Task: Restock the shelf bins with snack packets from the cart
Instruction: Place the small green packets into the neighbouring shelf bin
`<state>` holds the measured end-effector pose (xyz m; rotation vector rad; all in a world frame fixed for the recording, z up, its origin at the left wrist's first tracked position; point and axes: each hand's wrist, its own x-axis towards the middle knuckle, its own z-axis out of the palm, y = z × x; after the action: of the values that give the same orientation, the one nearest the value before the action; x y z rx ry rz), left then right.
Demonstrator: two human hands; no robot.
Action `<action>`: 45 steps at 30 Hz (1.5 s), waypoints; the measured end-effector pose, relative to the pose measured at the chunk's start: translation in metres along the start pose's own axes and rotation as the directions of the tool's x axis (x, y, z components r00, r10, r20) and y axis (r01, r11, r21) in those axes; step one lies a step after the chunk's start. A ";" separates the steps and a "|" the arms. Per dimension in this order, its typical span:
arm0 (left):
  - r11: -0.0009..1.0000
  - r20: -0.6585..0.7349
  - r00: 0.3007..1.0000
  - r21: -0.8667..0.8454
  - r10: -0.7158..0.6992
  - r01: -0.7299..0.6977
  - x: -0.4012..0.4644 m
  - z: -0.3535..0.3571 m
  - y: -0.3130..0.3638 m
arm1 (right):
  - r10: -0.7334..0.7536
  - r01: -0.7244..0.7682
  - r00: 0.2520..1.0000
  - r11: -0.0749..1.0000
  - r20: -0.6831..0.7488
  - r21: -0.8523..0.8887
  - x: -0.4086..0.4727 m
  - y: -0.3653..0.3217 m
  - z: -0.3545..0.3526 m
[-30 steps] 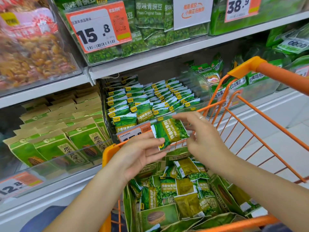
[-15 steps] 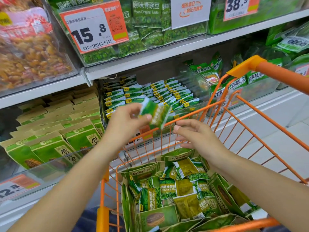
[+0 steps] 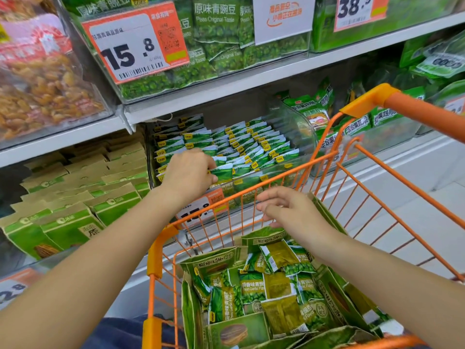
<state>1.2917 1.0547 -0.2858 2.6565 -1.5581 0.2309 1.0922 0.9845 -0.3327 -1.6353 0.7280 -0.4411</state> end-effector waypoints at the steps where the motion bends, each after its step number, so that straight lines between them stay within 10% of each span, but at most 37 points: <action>1: 0.999 -0.010 1.000 -0.039 -0.018 0.018 -0.003 0.001 0.000 | -0.001 0.001 1.000 1.000 0.007 -0.006 0.000 0.001 0.001; 10: 0.950 0.185 0.983 -0.305 -0.009 0.066 0.014 -0.021 -0.005 | 0.008 -0.005 0.999 0.998 0.051 -0.067 -0.003 0.001 0.003; 26: 0.986 0.351 0.934 -0.166 0.067 -0.008 0.043 -0.017 -0.021 | 0.030 -0.025 0.992 0.999 0.124 -0.042 -0.004 0.001 0.003; 34: 0.997 -0.007 0.999 -0.072 -0.034 0.033 0.026 -0.004 -0.025 | 0.032 -0.027 0.995 0.998 0.099 -0.049 -0.004 -0.001 0.000; 38: 0.944 -0.200 0.972 -0.325 -0.122 0.051 0.012 0.008 -0.035 | 0.033 -0.028 0.995 0.998 0.091 -0.055 -0.006 -0.001 -0.002; 45: 0.924 -0.252 0.966 -0.381 -0.061 -0.041 0.017 0.008 -0.030 | -0.106 0.107 0.994 0.979 0.015 -0.171 -0.006 -0.025 0.000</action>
<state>1.3271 1.0539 -0.2906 2.2302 -1.3461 0.2340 1.0926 0.9901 -0.3078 -1.8432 0.6922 -0.4600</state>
